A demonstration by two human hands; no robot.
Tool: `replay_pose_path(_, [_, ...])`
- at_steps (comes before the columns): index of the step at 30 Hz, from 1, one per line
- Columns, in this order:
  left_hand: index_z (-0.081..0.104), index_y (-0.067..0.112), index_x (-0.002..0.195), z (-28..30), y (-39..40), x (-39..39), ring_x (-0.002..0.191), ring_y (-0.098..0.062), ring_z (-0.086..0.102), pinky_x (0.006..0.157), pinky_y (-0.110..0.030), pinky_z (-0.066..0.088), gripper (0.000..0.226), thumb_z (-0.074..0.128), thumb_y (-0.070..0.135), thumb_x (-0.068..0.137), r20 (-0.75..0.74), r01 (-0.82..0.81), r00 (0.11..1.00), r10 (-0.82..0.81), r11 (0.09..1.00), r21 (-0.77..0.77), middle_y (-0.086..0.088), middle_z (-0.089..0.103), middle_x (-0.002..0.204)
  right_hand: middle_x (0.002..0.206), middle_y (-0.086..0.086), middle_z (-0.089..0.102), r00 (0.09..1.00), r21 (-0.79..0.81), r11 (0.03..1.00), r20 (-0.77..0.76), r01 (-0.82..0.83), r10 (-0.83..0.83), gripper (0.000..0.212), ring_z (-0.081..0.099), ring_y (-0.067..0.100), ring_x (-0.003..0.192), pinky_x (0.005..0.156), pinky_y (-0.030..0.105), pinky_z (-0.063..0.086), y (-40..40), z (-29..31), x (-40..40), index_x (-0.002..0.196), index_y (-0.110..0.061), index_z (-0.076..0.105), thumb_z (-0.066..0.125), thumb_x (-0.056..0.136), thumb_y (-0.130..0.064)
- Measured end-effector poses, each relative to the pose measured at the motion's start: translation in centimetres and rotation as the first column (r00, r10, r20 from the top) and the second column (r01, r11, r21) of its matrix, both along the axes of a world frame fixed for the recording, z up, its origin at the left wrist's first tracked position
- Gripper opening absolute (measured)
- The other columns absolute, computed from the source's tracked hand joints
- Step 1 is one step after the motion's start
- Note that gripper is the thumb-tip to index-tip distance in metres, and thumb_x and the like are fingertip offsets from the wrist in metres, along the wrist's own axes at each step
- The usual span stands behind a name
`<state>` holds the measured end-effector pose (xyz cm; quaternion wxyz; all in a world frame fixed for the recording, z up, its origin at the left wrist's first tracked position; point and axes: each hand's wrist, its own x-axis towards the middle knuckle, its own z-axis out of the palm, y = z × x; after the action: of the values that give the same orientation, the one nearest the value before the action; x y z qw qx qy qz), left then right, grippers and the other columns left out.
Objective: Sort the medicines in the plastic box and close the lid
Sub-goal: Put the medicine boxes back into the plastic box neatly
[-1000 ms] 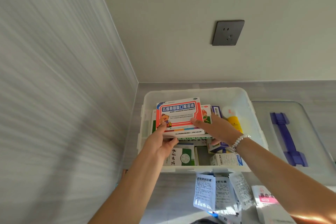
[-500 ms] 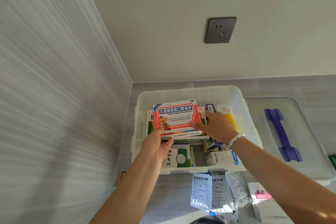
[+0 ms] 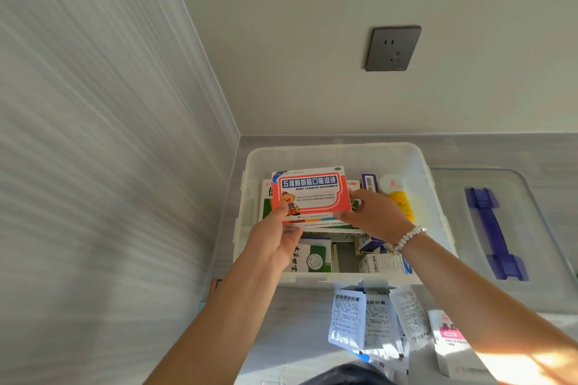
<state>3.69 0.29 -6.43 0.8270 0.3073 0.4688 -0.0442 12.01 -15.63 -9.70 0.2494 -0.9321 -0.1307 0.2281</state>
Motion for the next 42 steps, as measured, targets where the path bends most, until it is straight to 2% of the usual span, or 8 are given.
replay_pose_path(6, [0.059,0.007,0.110,1.4,-1.6,-2.8,0.104,-0.023,0.065,0.096,-0.035,0.050,0.023,0.058,0.019,0.090,0.127,0.029,0.990,-0.056,0.978,0.206,-0.013,0.069,0.106,0.096,-0.008,0.065,0.993,0.224,0.968,0.019,0.111,-0.119,0.045,0.059,0.005,0.073,0.053,0.015,0.042,-1.4,3.0,-3.1,0.125,-0.024,0.051,0.056,0.085,-0.044])
replay_pose_path(9, [0.060,0.014,0.108,2.0,-3.6,-4.4,0.098,-0.016,0.066,0.090,-0.029,0.053,0.019,0.056,0.022,0.091,0.194,0.069,0.965,-0.178,0.881,0.468,-0.007,0.068,0.101,0.090,-0.008,0.066,0.977,0.398,0.903,0.063,0.162,-0.203,0.033,0.064,0.008,0.080,0.066,0.022,0.052,-2.4,4.7,-6.2,0.117,-0.026,0.057,0.059,0.085,-0.036])
replay_pose_path(15, [0.062,0.020,0.092,3.0,-6.8,-7.5,0.077,-0.012,0.070,0.071,-0.023,0.056,0.009,0.054,0.024,0.093,0.285,0.188,0.803,-0.523,0.676,0.713,0.005,0.071,0.077,0.087,-0.013,0.064,0.905,0.551,0.811,0.217,0.196,-0.366,0.022,0.059,-0.004,0.078,0.066,0.009,0.047,-5.4,4.8,-12.9,0.106,-0.025,0.062,0.058,0.084,-0.027])
replay_pose_path(20, [0.063,0.019,0.095,0.6,-9.8,-10.2,0.070,-0.003,0.067,0.064,-0.013,0.052,0.012,0.051,0.021,0.093,0.207,0.391,0.631,-0.748,0.536,0.748,0.006,0.070,0.077,0.079,-0.010,0.064,0.779,0.561,0.767,0.311,0.312,-0.545,0.020,0.060,0.000,0.071,0.059,0.005,0.044,-8.7,2.9,-17.6,0.096,-0.024,0.065,0.063,0.082,-0.011])
replay_pose_path(29, [0.059,0.025,0.084,-5.9,-15.7,-12.1,0.073,-0.010,0.063,0.072,-0.026,0.052,0.011,0.052,0.027,0.092,-0.073,0.623,0.550,-0.832,0.351,0.699,0.006,0.064,0.074,0.077,-0.019,0.061,0.643,0.404,0.640,0.148,0.654,-0.751,0.009,0.055,-0.007,0.070,0.062,0.003,0.039,-14.5,-2.1,-21.8,0.087,-0.025,0.065,0.061,0.084,-0.018])
replay_pose_path(33, [0.062,0.023,0.096,-8.1,-17.5,-12.1,0.086,-0.011,0.061,0.065,-0.017,0.044,0.013,0.053,0.029,0.090,-0.217,0.611,0.601,-0.769,0.268,0.745,0.011,0.063,0.084,0.090,-0.006,0.065,0.669,0.328,0.666,0.124,0.670,-0.733,0.012,0.053,-0.003,0.072,0.063,0.008,0.038,-16.9,-5.0,-21.7,0.095,-0.021,0.066,0.061,0.085,-0.018])
replay_pose_path(38, [0.059,0.017,0.114,-10.2,-20.9,-11.7,0.095,-0.011,0.053,0.081,-0.023,0.042,0.027,0.056,0.025,0.089,-0.285,0.555,0.702,-0.652,0.252,0.793,-0.002,0.059,0.115,0.111,0.005,0.061,0.736,0.196,0.739,0.104,0.644,-0.669,0.028,0.057,0.022,0.100,0.090,0.039,0.049,-19.3,-6.9,-20.9,0.110,-0.015,0.063,0.063,0.083,-0.022])
replay_pose_path(42, [0.057,0.019,0.114,-11.1,-21.6,-11.4,0.114,-0.025,0.039,0.098,-0.038,0.025,0.033,0.062,0.027,0.083,-0.347,0.422,0.860,-0.373,0.141,0.895,-0.007,0.047,0.122,0.114,0.004,0.062,0.888,0.230,0.875,0.076,0.427,-0.453,0.030,0.060,0.016,0.094,0.085,0.029,0.052,-19.6,-7.7,-19.8,0.112,-0.010,0.062,0.064,0.084,-0.020])
